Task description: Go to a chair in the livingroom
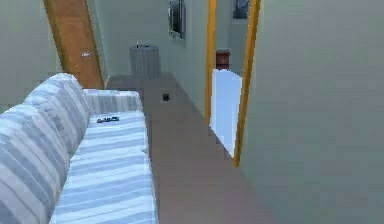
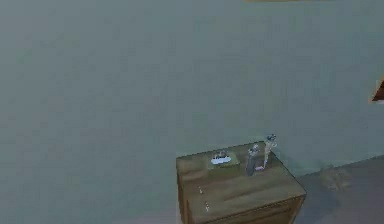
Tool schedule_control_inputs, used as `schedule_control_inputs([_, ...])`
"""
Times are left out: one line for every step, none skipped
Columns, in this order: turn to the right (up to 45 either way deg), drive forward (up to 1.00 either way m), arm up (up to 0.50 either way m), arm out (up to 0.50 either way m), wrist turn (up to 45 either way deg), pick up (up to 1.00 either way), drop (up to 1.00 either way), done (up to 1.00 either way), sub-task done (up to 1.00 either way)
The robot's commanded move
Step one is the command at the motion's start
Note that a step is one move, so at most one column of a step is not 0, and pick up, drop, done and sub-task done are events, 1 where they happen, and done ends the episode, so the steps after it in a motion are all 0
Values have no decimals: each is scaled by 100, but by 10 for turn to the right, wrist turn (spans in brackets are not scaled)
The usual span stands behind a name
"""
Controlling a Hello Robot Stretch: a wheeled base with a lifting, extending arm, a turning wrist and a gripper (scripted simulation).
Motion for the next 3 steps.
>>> schedule_control_inputs([240,0,0,0,0,0,0,0,0])
schedule_control_inputs([30,0,0,0,0,0,0,0,0])
schedule_control_inputs([0,40,0,0,0,0,0,0,0])
